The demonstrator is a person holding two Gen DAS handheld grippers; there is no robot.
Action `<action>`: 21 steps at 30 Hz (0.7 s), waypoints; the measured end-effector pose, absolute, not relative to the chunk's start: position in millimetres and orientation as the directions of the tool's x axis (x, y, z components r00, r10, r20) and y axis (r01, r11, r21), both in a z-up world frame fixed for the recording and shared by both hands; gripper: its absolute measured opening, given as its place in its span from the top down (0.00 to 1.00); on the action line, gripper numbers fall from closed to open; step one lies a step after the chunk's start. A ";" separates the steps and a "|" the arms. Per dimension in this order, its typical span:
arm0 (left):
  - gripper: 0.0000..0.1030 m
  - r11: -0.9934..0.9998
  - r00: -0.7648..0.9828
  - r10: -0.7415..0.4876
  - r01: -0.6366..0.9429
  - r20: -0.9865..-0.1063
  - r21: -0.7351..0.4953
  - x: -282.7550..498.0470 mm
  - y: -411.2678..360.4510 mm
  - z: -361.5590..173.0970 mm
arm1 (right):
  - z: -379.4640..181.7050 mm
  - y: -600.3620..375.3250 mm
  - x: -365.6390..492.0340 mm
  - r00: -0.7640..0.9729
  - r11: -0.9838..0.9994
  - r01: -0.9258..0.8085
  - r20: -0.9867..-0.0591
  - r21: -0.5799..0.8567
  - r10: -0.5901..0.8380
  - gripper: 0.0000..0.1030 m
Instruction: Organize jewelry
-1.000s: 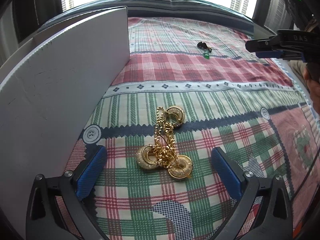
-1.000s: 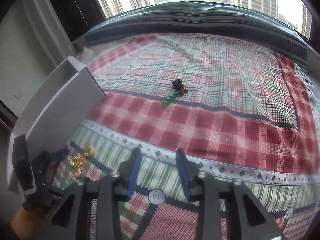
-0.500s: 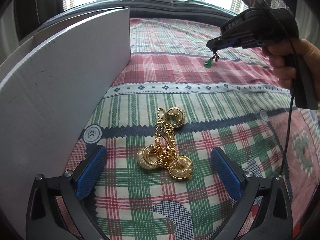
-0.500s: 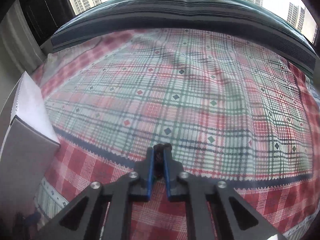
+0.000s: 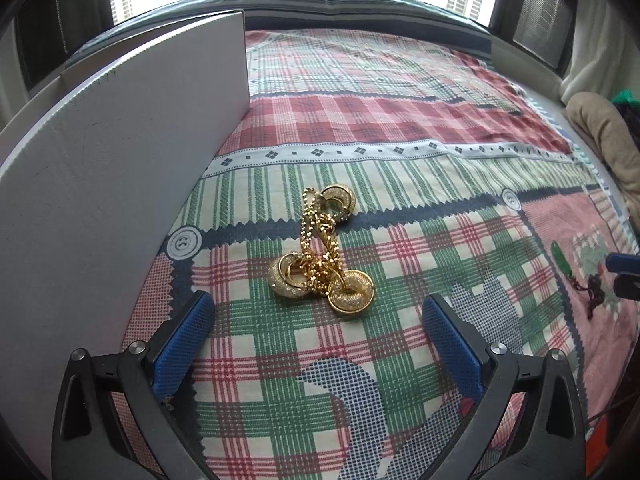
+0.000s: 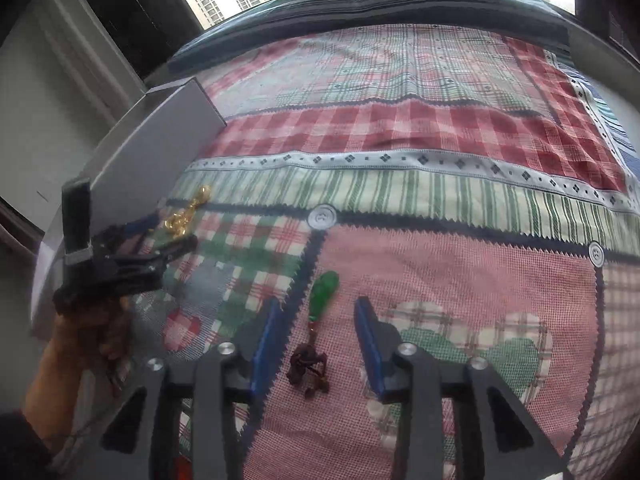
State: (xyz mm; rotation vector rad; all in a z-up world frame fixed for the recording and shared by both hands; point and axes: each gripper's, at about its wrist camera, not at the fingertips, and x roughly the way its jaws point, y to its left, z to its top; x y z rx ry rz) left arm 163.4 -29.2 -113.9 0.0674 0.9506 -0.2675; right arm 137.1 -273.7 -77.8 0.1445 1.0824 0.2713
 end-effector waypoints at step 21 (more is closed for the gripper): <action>0.02 0.962 0.539 -0.142 0.271 -0.830 0.012 197.3 -39.6 -112.9 | -81.6 -256.1 45.7 0.566 0.957 -0.103 -0.775 0.270 0.280 0.46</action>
